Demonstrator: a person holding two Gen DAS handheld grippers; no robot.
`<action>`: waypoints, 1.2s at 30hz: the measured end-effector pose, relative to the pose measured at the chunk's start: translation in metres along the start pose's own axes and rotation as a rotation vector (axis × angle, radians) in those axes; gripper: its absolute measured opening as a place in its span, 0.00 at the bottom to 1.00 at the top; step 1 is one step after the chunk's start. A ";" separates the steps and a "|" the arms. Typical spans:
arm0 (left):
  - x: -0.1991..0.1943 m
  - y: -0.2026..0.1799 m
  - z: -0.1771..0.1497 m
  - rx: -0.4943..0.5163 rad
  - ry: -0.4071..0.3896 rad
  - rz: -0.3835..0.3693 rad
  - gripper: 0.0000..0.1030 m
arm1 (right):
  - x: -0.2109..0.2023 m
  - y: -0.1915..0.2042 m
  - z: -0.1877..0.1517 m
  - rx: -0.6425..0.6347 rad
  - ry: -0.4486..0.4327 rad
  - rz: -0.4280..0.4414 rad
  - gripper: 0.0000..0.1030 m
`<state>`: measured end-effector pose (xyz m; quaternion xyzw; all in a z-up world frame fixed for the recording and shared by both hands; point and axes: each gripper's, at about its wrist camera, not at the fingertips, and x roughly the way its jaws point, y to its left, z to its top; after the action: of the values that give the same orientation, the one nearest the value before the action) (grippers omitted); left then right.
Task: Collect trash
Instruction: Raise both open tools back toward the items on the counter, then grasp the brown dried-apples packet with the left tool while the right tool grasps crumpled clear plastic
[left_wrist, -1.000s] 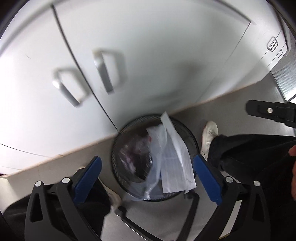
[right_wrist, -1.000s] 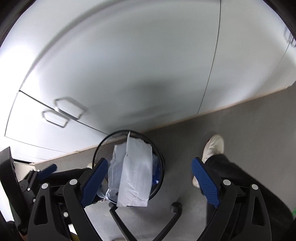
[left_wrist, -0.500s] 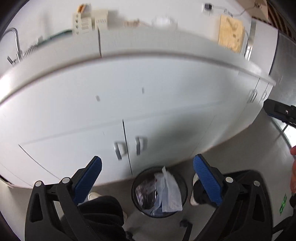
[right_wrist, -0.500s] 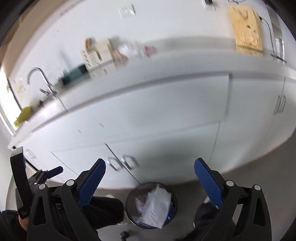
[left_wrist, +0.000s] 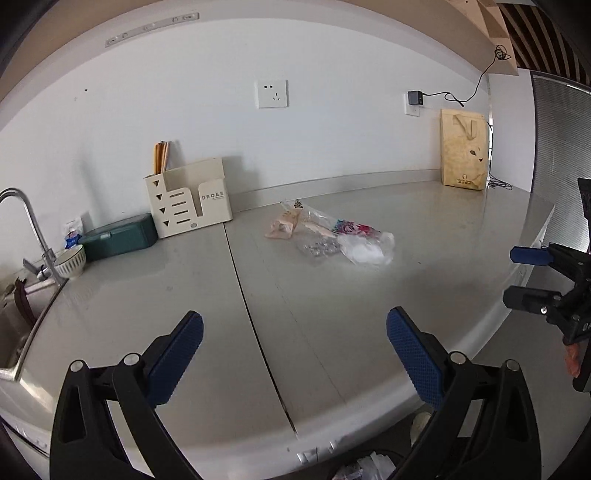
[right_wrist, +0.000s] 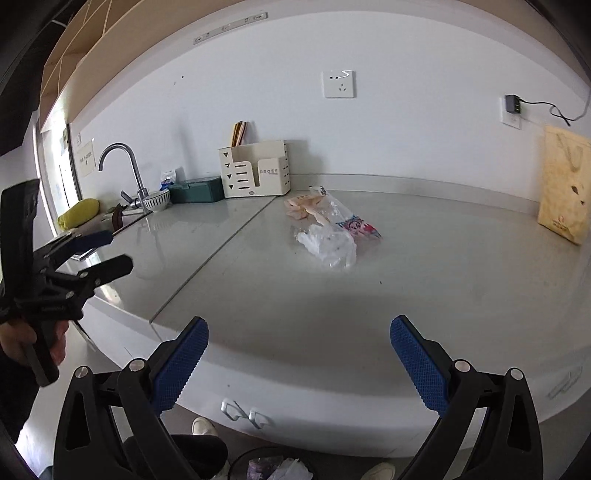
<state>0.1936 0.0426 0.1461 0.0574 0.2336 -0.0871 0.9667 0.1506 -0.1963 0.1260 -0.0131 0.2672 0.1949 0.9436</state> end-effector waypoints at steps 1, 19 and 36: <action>0.021 0.004 0.015 0.003 0.015 0.002 0.96 | 0.018 -0.005 0.016 -0.007 0.027 0.012 0.97; 0.296 0.012 0.127 0.081 0.288 -0.008 0.96 | 0.206 -0.041 0.077 -0.032 0.276 0.093 0.97; 0.375 0.017 0.120 0.098 0.408 -0.072 0.53 | 0.254 -0.056 0.075 0.009 0.384 0.136 0.71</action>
<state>0.5785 -0.0118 0.0801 0.1123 0.4218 -0.1195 0.8917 0.4075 -0.1463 0.0561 -0.0276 0.4432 0.2509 0.8601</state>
